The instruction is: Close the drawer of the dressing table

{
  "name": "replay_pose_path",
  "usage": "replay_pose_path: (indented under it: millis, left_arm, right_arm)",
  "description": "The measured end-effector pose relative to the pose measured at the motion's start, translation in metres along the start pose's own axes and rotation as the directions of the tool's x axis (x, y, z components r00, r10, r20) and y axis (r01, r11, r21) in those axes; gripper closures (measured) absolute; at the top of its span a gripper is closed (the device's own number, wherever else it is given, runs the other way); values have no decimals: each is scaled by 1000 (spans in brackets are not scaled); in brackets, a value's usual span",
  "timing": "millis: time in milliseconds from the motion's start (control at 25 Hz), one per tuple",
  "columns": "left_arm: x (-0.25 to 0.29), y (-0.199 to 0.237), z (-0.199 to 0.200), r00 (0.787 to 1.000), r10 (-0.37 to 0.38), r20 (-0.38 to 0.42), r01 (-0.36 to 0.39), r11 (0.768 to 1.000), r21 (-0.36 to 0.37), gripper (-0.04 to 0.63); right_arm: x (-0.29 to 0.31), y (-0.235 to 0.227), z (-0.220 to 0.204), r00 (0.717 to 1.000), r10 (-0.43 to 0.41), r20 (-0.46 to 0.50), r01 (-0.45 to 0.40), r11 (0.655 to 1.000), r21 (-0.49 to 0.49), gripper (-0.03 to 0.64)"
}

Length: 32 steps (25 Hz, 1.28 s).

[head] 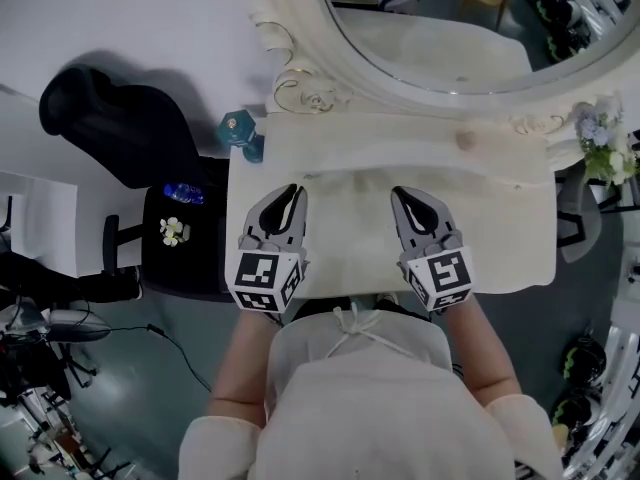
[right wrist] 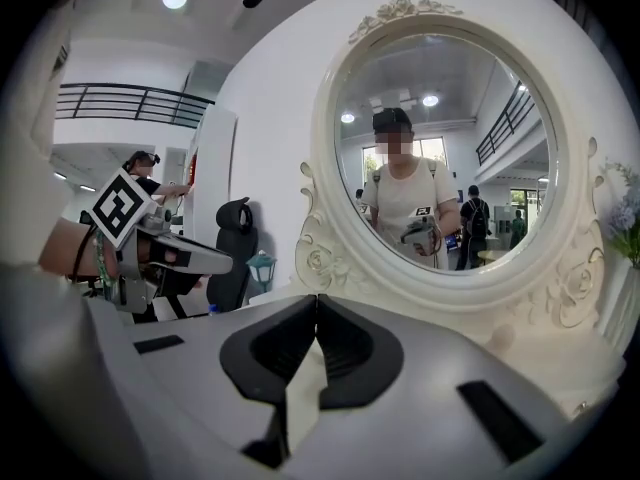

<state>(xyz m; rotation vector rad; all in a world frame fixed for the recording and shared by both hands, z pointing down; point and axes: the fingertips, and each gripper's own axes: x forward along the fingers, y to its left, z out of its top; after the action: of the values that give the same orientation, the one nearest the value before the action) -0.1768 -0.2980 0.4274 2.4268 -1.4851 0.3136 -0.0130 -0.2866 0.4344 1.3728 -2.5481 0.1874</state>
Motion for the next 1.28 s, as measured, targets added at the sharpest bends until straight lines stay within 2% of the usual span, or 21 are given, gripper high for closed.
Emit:
replay_pose_path:
  millis: [320, 520, 720, 1040, 1280]
  left_arm:
    - [-39, -20, 60, 991, -63, 117, 51, 993, 103, 572]
    - [-64, -32, 85, 977, -104, 187, 78, 987, 142, 578]
    - [-86, -49, 108, 956, -163, 245, 130, 981, 144, 578]
    - [-90, -44, 103, 964, -134, 230, 88, 976, 200, 577]
    - [-89, -46, 99, 962, -144, 233, 99, 976, 196, 577]
  right_arm:
    - [-21, 9, 42, 995, 40, 90, -36, 999, -37, 611]
    - [-38, 15, 58, 989, 58, 136, -53, 998, -43, 612]
    - [-49, 19, 63, 987, 48, 152, -35, 995, -91, 612]
    - [-61, 24, 80, 974, 67, 218, -50, 995, -83, 612]
    - [-63, 31, 81, 972, 78, 221, -58, 994, -95, 613]
